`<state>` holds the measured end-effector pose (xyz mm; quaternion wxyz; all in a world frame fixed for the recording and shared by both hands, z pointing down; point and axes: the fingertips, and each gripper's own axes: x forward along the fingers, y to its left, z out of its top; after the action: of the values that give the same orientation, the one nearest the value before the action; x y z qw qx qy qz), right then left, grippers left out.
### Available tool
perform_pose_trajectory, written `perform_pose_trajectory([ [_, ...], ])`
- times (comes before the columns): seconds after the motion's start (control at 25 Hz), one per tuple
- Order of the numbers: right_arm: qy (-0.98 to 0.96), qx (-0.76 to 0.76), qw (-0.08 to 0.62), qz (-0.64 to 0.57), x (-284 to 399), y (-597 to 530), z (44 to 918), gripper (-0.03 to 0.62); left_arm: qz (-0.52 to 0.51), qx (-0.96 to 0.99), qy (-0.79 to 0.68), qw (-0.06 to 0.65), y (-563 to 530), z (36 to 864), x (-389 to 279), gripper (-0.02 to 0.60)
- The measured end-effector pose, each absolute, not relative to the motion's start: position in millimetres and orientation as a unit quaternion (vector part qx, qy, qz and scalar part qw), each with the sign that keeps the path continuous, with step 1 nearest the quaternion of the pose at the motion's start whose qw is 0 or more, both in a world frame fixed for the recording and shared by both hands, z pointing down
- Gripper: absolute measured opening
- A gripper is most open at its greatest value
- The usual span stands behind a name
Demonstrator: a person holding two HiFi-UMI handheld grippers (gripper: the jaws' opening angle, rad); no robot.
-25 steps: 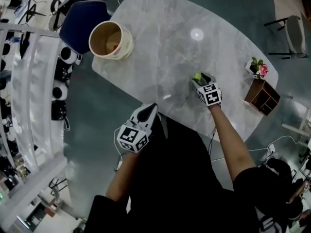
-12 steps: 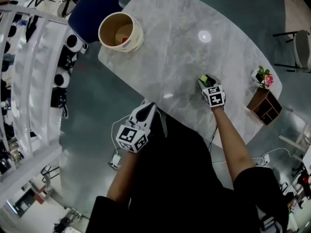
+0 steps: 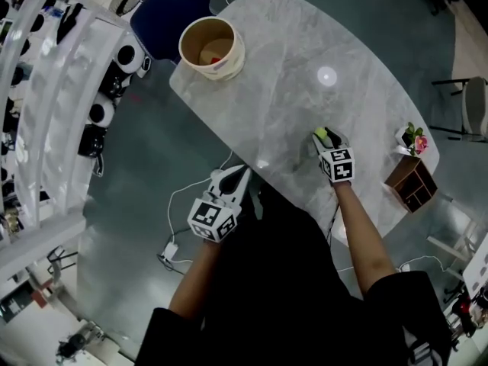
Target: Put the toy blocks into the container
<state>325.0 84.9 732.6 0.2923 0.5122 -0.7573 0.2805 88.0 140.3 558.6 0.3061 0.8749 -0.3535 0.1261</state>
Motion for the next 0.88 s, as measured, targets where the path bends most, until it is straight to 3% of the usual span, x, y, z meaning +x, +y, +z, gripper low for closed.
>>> perform_pose_trajectory([
  [0.36, -0.779, 0.52, 0.253, 0.241, 267, 69, 646, 0.175, 0.085, 0.89, -0.35, 0.279, 132, 532, 52, 0.005],
  [0.88, -0.814, 0.486, 0.254, 0.194, 129, 62, 568, 0.175, 0.046, 0.894, -0.38, 0.232, 110, 488, -63, 0.004],
])
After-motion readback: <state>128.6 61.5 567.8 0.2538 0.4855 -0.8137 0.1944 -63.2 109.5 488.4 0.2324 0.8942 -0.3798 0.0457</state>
